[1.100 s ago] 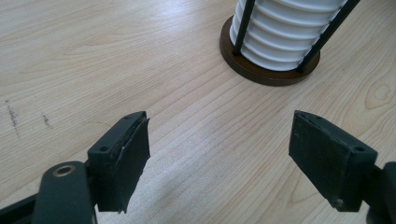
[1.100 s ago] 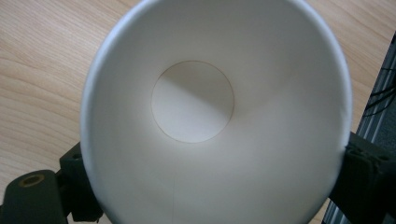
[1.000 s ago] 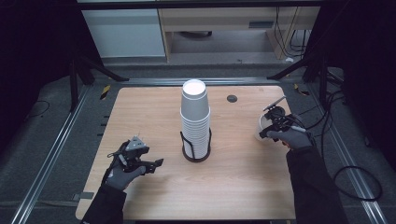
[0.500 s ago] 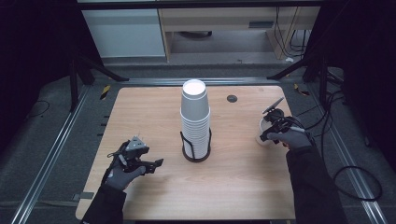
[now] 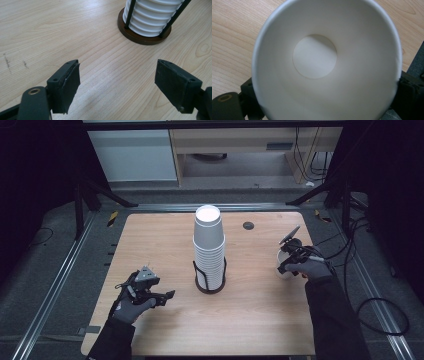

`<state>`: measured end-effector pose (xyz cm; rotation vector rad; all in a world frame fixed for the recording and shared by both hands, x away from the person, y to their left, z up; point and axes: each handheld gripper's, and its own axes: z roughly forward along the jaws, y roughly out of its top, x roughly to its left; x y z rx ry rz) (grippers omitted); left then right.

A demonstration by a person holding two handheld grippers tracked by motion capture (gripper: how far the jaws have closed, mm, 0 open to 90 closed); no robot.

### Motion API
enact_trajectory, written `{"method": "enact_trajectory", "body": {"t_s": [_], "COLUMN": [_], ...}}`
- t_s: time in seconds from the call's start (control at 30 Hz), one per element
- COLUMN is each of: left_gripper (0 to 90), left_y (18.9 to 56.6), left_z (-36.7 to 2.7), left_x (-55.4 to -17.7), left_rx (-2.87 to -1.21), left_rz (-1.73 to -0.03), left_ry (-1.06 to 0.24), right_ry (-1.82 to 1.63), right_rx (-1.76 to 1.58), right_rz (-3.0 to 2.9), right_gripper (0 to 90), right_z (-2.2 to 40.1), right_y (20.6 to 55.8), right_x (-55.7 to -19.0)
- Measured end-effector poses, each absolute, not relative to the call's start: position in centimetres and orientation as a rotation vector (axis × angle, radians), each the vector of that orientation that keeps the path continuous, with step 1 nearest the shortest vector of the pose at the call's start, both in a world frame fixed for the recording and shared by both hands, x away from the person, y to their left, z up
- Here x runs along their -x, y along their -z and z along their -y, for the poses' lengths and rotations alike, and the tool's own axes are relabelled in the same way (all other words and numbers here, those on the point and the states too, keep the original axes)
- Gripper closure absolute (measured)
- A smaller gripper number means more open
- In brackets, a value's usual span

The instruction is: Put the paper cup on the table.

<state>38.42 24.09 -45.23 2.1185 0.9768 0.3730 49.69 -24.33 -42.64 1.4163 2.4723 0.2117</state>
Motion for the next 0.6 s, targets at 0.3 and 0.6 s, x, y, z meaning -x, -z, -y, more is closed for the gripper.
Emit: {"method": "enact_trajectory", "body": {"t_s": [0.3, 0.6], "left_gripper": [19.4, 19.4], "left_y": [45.3, 45.1], "left_z": [-24.1, -24.2], "left_x": [-38.4, -38.4], "left_rx": [-2.12, -2.112], "left_rz": [-0.976, -0.978], "left_ry": [-0.37, -0.374], "right_ry": [-0.214, -0.423], "right_rx": [-1.381, -1.389], "right_rz": [-2.459, -2.363], "right_gripper": [5.3, 1.7], "right_z": [23.8, 24.1], "right_y": [42.7, 40.1], "right_x": [-49.7, -48.6]}}
